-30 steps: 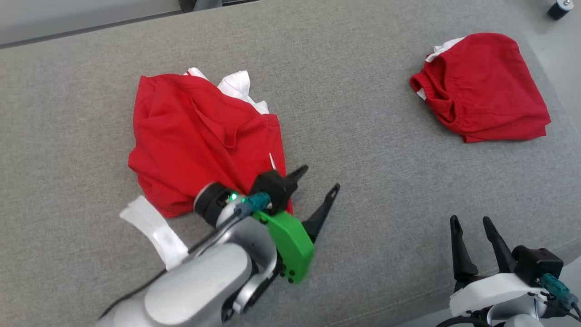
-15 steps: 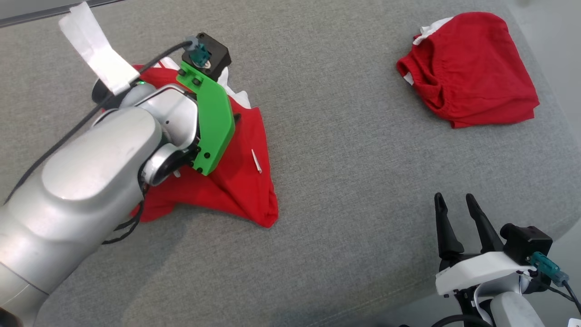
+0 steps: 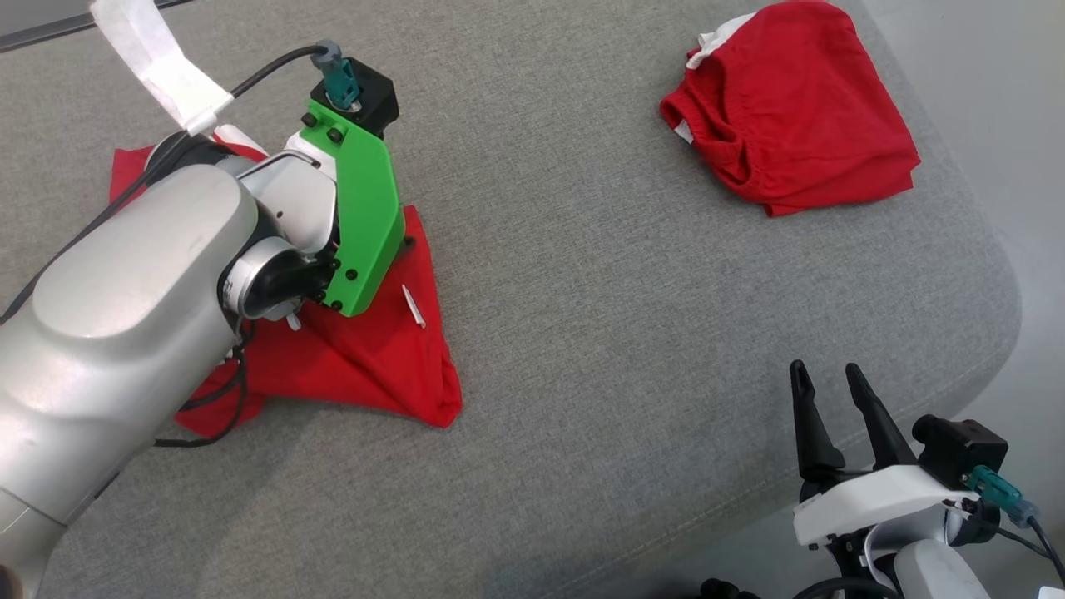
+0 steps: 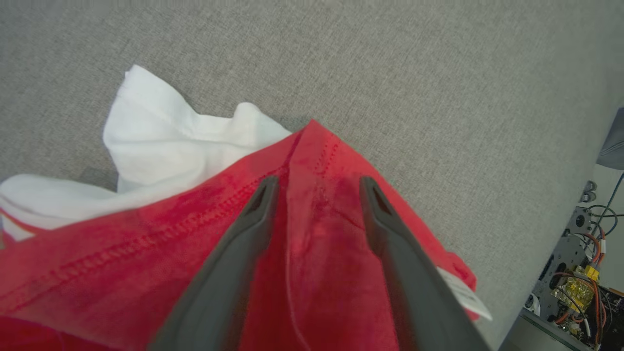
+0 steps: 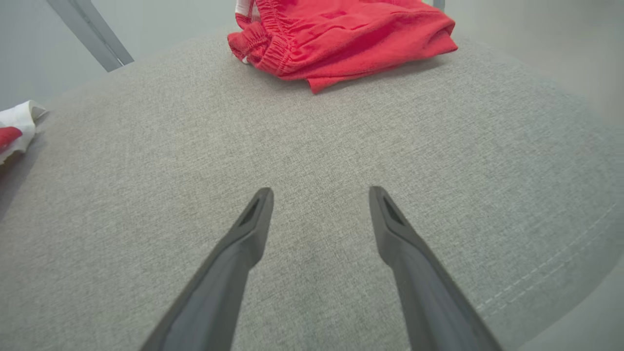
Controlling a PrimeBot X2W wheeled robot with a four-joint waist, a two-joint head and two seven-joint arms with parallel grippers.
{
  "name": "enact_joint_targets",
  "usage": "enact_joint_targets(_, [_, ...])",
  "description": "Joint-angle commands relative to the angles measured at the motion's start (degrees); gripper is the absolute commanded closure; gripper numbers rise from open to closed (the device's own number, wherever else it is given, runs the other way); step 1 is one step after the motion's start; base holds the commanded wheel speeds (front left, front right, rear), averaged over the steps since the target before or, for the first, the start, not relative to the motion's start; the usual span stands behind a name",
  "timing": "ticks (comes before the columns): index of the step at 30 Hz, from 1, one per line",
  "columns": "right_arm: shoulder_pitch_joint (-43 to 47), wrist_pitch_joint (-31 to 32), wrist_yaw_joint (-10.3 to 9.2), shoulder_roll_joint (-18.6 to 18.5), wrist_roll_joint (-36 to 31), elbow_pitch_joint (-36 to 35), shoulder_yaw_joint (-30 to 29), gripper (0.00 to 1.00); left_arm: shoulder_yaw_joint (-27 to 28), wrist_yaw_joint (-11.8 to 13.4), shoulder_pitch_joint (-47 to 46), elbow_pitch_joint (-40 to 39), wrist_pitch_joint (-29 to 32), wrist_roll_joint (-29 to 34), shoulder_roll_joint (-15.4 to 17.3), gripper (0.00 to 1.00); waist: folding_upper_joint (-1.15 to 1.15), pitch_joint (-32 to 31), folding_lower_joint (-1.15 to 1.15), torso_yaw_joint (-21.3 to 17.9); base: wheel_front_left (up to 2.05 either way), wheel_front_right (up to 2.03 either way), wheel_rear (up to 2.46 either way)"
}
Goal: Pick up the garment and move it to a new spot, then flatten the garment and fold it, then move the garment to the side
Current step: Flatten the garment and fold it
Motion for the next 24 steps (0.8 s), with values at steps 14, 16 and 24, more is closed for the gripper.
enact_joint_targets(14, [0.33,-0.08,-0.07,-0.18,-1.36,-0.03,-1.55,0.00,0.91,-0.17,1.40,-3.23,-4.44,0.47,-1.59,1.00,0.00,-1.27,0.00,1.39,0.00,0.00,0.00])
enact_joint_targets(16, [1.36,-0.08,-0.07,-0.17,-1.55,-0.05,-2.02,0.00,2.95,0.40,0.88,-5.01,-8.61,0.95,-0.93,1.00,0.00,-1.87,0.00,1.98,0.00,0.00,0.00])
enact_joint_targets(24, [5.44,-0.08,-0.07,-0.19,-4.18,0.43,-4.53,0.00,11.77,7.92,11.06,-24.04,-22.15,0.99,14.74,1.00,0.00,-5.90,0.00,8.71,0.00,0.00,0.00])
